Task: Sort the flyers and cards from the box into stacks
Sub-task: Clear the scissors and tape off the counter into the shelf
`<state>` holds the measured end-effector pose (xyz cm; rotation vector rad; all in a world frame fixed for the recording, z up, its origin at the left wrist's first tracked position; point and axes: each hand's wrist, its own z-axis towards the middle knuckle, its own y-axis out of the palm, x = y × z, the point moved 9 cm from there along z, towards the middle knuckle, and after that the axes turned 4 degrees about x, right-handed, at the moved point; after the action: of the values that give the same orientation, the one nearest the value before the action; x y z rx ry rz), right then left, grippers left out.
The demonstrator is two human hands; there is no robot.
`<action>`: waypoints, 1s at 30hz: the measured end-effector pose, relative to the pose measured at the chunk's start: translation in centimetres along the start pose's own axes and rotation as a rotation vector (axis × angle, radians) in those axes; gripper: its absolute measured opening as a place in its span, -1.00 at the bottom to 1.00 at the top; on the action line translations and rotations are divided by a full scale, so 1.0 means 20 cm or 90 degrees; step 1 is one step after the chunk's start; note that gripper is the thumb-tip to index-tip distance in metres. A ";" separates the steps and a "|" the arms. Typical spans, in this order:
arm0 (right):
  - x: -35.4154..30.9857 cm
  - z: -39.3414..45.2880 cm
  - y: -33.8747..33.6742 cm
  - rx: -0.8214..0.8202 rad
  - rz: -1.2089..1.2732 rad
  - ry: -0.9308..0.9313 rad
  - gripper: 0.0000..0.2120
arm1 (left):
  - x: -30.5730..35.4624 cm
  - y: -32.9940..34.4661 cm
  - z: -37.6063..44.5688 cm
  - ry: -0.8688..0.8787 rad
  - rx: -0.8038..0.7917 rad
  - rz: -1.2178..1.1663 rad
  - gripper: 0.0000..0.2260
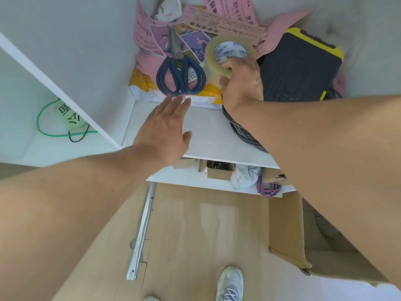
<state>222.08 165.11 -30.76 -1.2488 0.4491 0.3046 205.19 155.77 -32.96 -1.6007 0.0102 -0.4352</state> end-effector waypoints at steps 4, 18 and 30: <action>-0.05 0.01 0.02 -0.018 0.017 -0.022 -0.64 | -0.02 -0.03 0.02 -0.003 0.015 0.011 -0.33; -0.17 -0.83 -0.19 -0.265 0.041 0.131 -0.44 | 0.15 -0.20 -0.42 -0.020 -0.095 -0.046 -0.39; -0.81 -1.14 -1.20 -0.288 0.012 0.094 -0.44 | 0.29 -1.13 -1.05 -0.010 -0.062 -0.091 -0.42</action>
<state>215.22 136.61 -8.41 -1.7168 0.5361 0.3421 198.97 136.08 -9.35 -1.7063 -0.0964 -0.5398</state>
